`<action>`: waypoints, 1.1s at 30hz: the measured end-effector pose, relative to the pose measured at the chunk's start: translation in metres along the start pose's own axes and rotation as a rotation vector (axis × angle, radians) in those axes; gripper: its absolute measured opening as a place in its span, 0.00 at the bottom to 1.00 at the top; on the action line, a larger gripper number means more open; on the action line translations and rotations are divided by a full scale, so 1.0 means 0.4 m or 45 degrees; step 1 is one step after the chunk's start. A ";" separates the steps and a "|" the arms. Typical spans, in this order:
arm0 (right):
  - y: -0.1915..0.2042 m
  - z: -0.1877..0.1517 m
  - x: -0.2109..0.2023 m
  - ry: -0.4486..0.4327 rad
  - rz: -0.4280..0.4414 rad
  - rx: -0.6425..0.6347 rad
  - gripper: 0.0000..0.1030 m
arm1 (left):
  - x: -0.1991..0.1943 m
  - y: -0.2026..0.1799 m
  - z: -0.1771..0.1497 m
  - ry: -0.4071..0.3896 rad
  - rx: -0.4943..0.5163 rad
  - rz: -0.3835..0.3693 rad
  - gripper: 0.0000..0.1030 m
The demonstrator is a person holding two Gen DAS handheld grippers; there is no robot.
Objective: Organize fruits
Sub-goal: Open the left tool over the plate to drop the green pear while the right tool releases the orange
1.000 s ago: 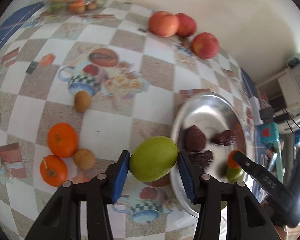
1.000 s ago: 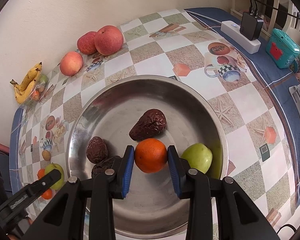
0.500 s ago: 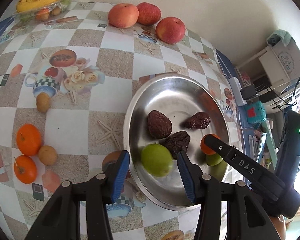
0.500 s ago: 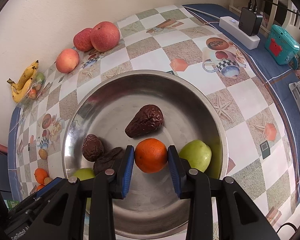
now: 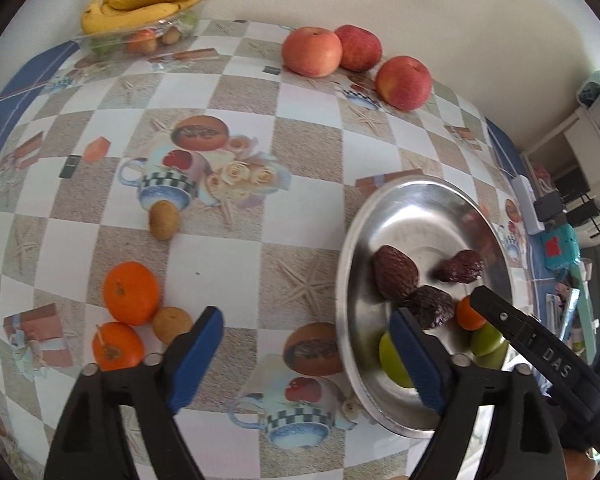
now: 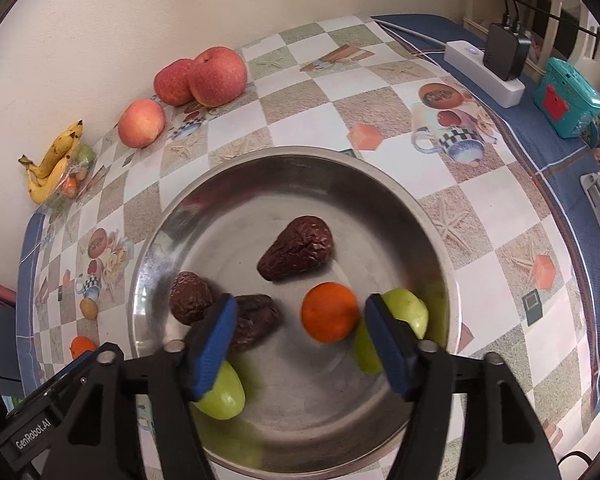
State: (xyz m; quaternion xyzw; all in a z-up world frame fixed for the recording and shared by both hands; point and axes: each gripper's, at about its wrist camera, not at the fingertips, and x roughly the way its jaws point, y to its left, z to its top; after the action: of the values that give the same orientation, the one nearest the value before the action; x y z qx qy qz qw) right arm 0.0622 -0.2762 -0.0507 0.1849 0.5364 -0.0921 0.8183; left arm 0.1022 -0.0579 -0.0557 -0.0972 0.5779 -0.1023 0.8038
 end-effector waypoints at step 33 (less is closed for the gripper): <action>0.152 -0.043 0.005 -0.081 0.035 -0.282 0.93 | -0.081 0.141 0.045 -0.173 -0.017 0.544 1.00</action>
State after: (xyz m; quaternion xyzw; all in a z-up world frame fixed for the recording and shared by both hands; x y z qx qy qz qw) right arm 0.0699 -0.2135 -0.0461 0.0976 0.5144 -0.0269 0.8516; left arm 0.1123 0.0059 -0.0360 0.0155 0.5305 0.0810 0.8437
